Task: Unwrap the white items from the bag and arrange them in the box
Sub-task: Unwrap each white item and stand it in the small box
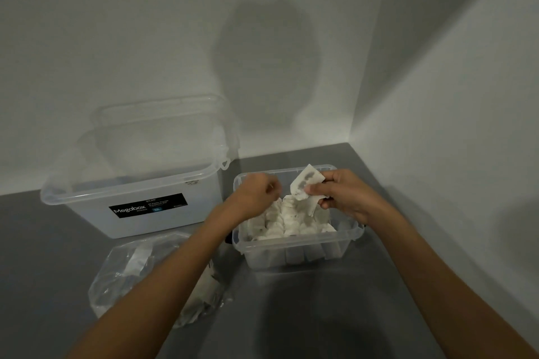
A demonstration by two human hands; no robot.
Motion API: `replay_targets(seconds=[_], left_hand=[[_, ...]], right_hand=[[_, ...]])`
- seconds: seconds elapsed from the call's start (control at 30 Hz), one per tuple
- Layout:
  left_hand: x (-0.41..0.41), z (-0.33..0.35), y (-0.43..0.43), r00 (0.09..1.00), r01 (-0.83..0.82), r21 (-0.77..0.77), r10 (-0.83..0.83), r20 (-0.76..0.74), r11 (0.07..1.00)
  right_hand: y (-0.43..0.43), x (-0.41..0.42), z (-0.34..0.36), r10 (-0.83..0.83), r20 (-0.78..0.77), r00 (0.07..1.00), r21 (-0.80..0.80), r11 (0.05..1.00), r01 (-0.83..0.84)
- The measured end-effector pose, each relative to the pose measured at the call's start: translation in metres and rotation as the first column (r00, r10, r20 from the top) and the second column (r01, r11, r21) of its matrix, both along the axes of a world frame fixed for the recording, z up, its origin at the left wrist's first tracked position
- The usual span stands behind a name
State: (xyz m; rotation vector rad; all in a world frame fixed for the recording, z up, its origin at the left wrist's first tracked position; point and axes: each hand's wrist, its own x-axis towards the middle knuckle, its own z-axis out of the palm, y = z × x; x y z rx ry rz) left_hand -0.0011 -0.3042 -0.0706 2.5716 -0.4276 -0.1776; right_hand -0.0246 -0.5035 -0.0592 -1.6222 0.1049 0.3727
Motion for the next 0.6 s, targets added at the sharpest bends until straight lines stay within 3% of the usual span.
replay_targets(seconds=[0.07,0.13,0.27,0.33,0.4,0.47,0.6], left_hand=[[-0.012,0.017,0.002,0.987,-0.116,-0.370,0.068,-0.143,0.922],[-0.023,0.026,0.000,0.957,-0.213,-0.500,0.075,-0.281,0.840],[-0.027,0.031,-0.002,0.842,-0.439,-0.570,0.096,-0.532,0.694],[-0.025,0.035,-0.002,0.764,-0.547,-0.586,0.069,-0.642,0.598],[-0.022,0.036,-0.002,0.727,-0.593,-0.580,0.062,-0.684,0.559],[-0.020,0.037,0.000,0.715,-0.607,-0.577,0.058,-0.697,0.546],[-0.018,0.036,0.005,0.710,-0.612,-0.604,0.018,-0.704,0.511]], right_hand=[[0.001,-0.001,0.000,-0.022,-0.007,1.000,0.061,0.998,0.023],[0.005,-0.004,0.000,-0.051,0.026,0.998,0.084,0.995,0.048],[0.017,-0.009,-0.001,-0.113,0.351,0.930,-0.042,0.990,0.136],[0.021,-0.010,-0.003,-0.087,0.540,0.837,-0.155,0.967,0.201],[0.023,-0.010,-0.006,0.001,0.699,0.715,-0.276,0.923,0.268],[0.024,-0.011,-0.009,0.097,0.788,0.607,-0.342,0.889,0.303],[0.023,-0.012,-0.015,0.217,0.849,0.482,-0.398,0.863,0.312]])
